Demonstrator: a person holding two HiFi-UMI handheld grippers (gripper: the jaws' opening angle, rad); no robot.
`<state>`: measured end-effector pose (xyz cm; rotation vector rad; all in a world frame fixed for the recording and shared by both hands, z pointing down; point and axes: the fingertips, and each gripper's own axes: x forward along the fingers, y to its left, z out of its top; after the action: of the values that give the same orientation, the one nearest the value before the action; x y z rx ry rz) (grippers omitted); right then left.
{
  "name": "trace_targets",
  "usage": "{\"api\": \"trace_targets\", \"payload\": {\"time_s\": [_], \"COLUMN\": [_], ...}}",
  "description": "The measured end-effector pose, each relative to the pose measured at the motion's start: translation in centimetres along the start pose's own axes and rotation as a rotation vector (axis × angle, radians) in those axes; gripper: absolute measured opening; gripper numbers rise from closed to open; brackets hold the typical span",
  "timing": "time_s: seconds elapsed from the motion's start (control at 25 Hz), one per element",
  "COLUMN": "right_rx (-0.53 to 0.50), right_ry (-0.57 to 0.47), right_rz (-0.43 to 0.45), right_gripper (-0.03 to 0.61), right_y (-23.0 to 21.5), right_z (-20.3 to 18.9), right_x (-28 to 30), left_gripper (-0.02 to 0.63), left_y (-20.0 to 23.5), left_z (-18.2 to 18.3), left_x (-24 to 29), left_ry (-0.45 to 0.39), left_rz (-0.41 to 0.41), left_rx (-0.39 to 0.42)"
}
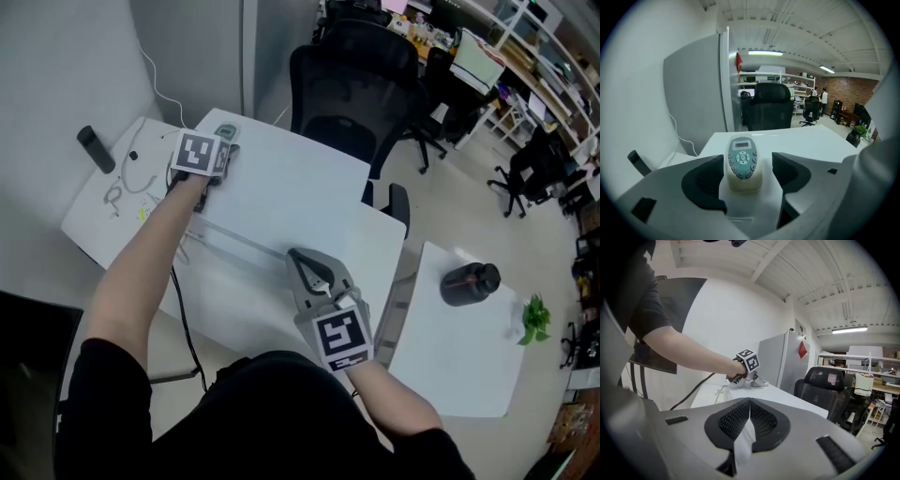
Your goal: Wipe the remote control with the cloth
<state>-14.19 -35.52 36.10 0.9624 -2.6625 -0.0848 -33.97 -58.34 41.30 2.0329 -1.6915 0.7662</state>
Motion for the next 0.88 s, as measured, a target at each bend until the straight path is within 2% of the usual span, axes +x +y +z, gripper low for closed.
{"api": "trace_targets", "payload": {"time_s": [0.2, 0.48, 0.72, 0.88], "right_rx": [0.016, 0.040, 0.038, 0.041], "right_ry": [-0.015, -0.032, -0.048, -0.067], "right_rz": [-0.021, -0.033, -0.041, -0.067], "right_gripper": [0.021, 0.021, 0.021, 0.021], "right_y": [-2.3, -3.9, -3.6, -4.1], "right_z": [0.8, 1.6, 1.8, 1.5], "right_x": [1.8, 3.0, 1.1, -2.1], "left_gripper": [0.311, 0.235, 0.242, 0.242], "left_y": [0.6, 0.6, -0.3, -3.6], "left_z": [-0.5, -0.5, -0.5, -1.0], "left_x": [1.4, 1.4, -1.5, -5.9], "left_ry": [0.032, 0.029, -0.048, -0.142], "left_rz": [0.017, 0.022, 0.011, -0.036], "left_rx": [-0.023, 0.007, 0.031, 0.077]}}
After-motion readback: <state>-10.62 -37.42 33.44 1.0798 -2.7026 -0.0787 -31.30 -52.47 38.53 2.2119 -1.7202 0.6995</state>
